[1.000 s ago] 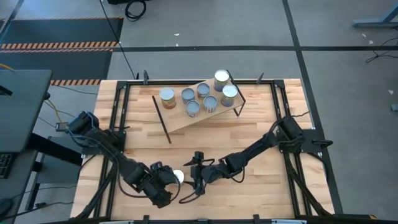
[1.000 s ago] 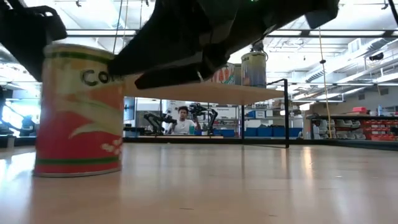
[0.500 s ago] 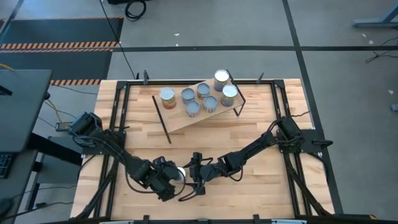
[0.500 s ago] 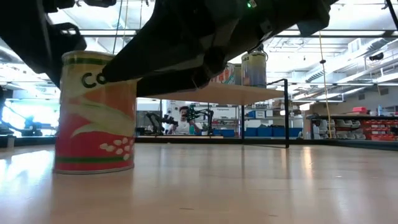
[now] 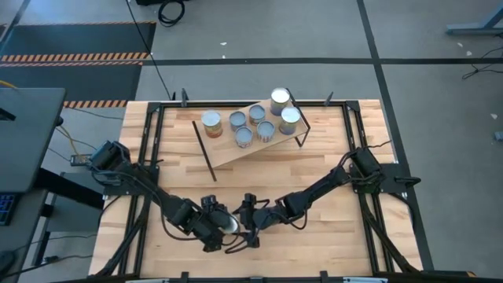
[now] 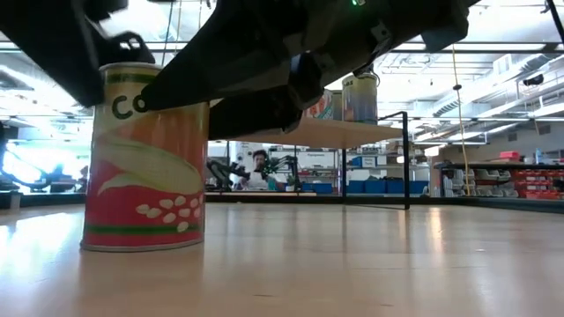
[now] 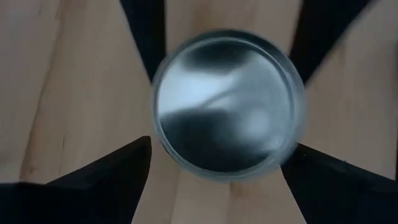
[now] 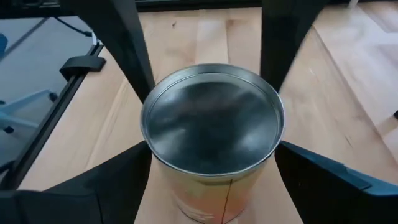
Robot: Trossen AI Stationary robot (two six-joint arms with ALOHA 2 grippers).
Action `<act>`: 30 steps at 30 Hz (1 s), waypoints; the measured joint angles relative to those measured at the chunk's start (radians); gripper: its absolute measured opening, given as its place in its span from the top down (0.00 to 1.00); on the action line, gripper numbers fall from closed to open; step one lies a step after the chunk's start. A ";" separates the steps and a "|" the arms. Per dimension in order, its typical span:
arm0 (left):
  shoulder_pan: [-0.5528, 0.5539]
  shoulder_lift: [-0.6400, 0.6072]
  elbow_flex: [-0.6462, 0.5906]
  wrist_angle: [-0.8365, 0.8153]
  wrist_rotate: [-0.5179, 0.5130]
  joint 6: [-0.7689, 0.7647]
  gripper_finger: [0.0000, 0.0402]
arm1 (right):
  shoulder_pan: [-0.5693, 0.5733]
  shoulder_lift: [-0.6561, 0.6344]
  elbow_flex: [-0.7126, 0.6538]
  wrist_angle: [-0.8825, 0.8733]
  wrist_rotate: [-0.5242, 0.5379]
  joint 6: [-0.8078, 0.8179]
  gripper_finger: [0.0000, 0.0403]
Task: Pick and place cans onto a shelf
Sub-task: Put the canned corn on the shelf aligned with the other canned corn
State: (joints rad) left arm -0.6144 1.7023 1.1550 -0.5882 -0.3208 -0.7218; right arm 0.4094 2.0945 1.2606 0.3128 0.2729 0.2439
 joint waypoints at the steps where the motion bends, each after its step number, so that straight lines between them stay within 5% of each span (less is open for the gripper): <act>1: 0.008 0.000 -0.006 0.010 0.002 -0.005 0.12 | 0.000 0.000 0.000 0.000 -0.002 0.010 0.14; 18: 0.064 0.000 -0.037 0.156 0.006 0.190 0.13 | -0.006 -0.006 0.000 -0.014 -0.011 -0.015 0.14; 30: 0.069 0.000 -0.024 0.208 0.001 0.212 0.24 | 0.017 -0.151 0.000 -0.285 -0.072 0.046 0.09</act>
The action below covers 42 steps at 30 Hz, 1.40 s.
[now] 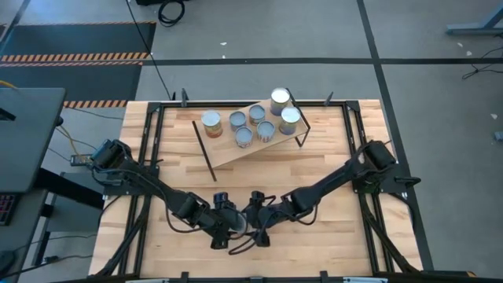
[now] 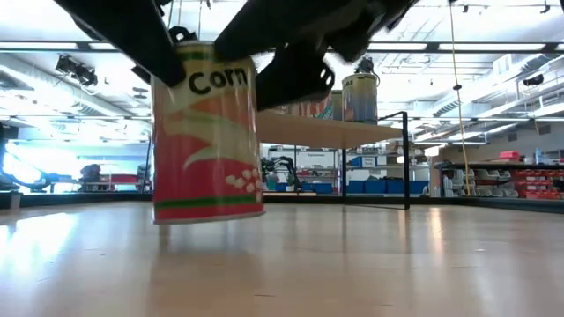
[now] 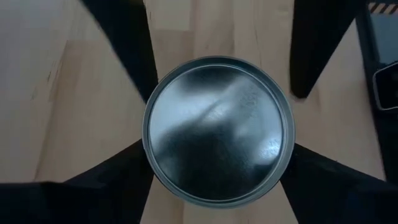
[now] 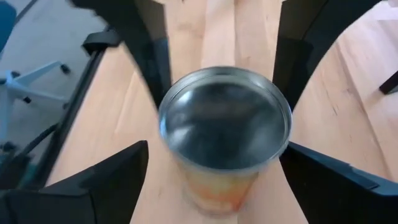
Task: Pick and place cans onto a shelf
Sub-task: Put the canned corn on the shelf aligned with the other canned corn
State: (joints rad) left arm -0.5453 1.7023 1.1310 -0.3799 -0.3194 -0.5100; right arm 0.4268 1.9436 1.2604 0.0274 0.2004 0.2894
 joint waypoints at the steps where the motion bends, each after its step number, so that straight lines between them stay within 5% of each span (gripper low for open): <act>1: 0.000 0.000 0.001 0.007 0.002 -0.001 0.23 | 0.001 -0.014 0.001 -0.023 -0.001 -0.002 0.08; 12: 0.006 -0.054 0.039 -0.086 0.025 -0.047 0.24 | 0.003 -0.146 0.001 -0.324 0.013 0.005 0.10; 21: 0.088 -0.132 0.336 -0.451 0.013 -0.018 0.24 | 0.003 -0.319 0.001 -0.444 0.144 0.024 0.13; 29: 0.290 -0.152 0.562 -0.793 -0.082 0.043 0.24 | 0.009 -0.370 0.001 -0.478 0.223 0.132 0.13; 42: 0.483 -0.119 0.565 -0.990 -0.153 -0.330 0.24 | 0.120 -0.360 0.000 -0.567 0.208 0.373 0.13</act>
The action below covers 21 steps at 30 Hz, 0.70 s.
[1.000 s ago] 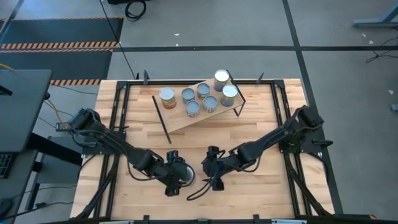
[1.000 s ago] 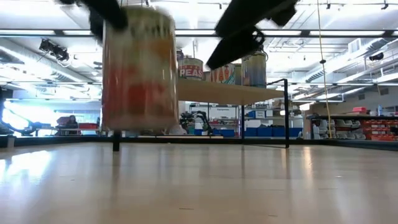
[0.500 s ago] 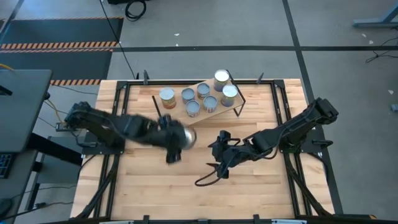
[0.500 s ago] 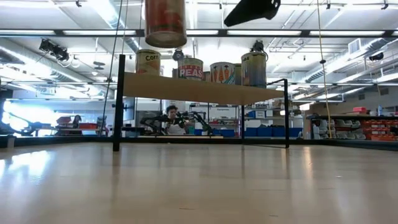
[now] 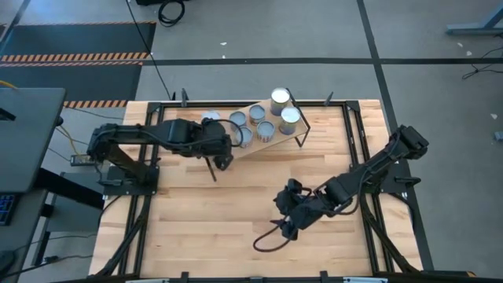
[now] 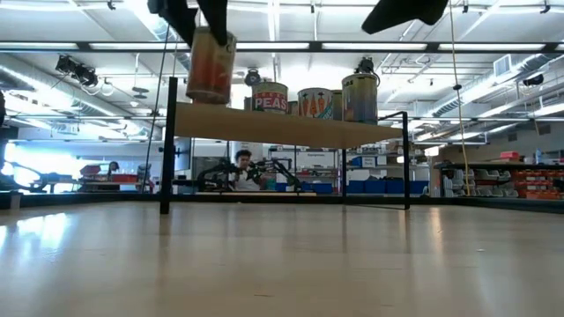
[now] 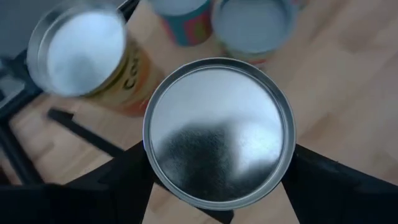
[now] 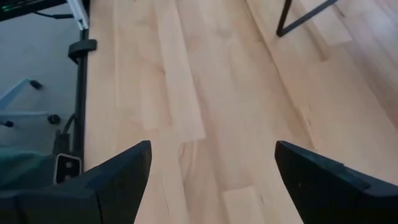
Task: Pick and place cans onto a shelf
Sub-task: Put the canned corn on the shelf aligned with the other canned corn
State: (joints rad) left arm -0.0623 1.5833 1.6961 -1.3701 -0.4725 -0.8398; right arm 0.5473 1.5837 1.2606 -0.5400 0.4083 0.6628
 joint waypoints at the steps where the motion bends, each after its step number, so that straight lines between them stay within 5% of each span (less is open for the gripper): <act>1: 0.005 0.000 -0.011 -0.003 -0.001 -0.028 0.24 | 0.003 0.000 0.000 -0.001 0.000 0.000 0.13; 21: -0.009 -0.006 -0.077 0.070 -0.067 -0.132 0.13 | -0.015 0.000 0.000 0.000 -0.016 0.019 0.13</act>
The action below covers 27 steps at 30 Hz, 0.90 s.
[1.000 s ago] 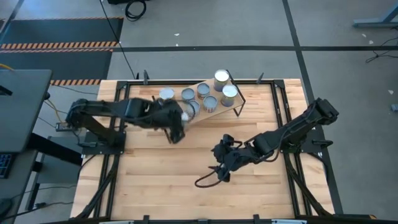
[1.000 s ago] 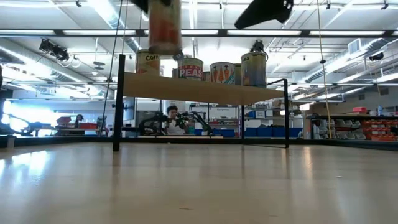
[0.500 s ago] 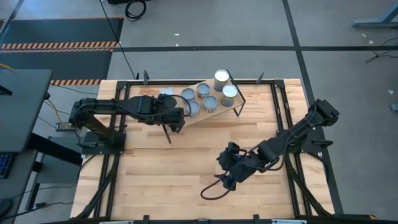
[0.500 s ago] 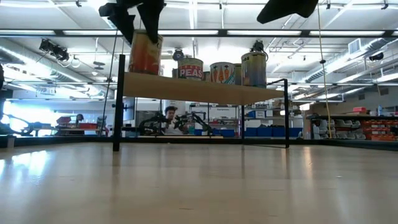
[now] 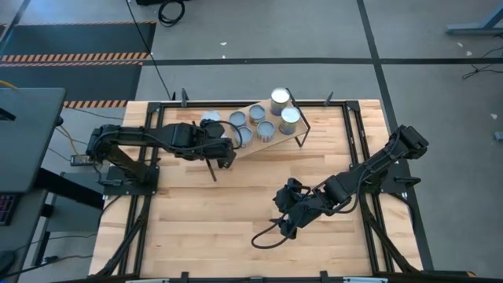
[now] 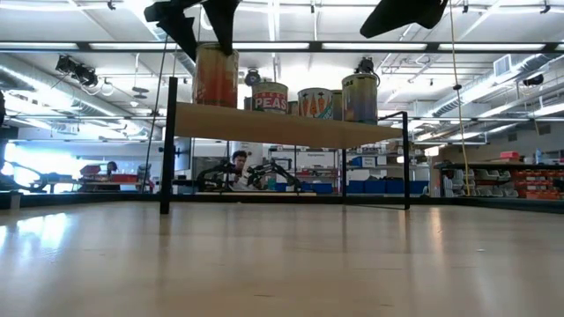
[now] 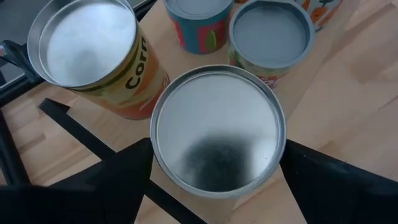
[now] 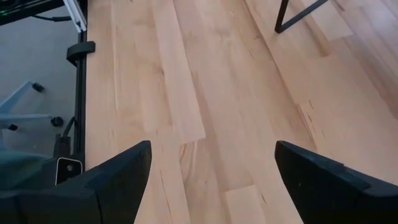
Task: Pick and place cans onto a shelf
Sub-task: Put the canned corn on the shelf aligned with the other canned corn, then return to Home Position
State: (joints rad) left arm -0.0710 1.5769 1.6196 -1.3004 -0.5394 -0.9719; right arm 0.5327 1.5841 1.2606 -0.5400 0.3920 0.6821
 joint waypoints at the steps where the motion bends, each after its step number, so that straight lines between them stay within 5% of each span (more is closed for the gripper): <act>1: 0.000 -0.001 0.000 0.000 0.000 -0.003 0.13 | 0.000 0.000 0.000 0.000 0.000 0.003 0.13; 11: -0.006 -0.014 0.026 -0.029 0.032 0.004 0.13 | 0.000 -0.007 0.000 0.033 -0.043 0.016 0.13; 19: -0.024 -0.084 0.159 -0.078 0.065 0.103 0.13 | 0.002 -0.174 0.000 0.100 -0.022 -0.019 0.14; 23: -0.043 -0.140 0.175 0.091 0.062 0.249 0.18 | -0.038 -0.265 0.001 0.120 0.005 -0.174 0.14; 27: -0.061 -0.155 0.175 0.319 0.062 0.419 0.34 | -0.105 -0.330 0.001 0.185 0.008 -0.356 0.19</act>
State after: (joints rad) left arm -0.1322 1.4222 1.7950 -0.9816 -0.4773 -0.5534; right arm 0.4279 1.2543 1.2613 -0.3552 0.3996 0.3266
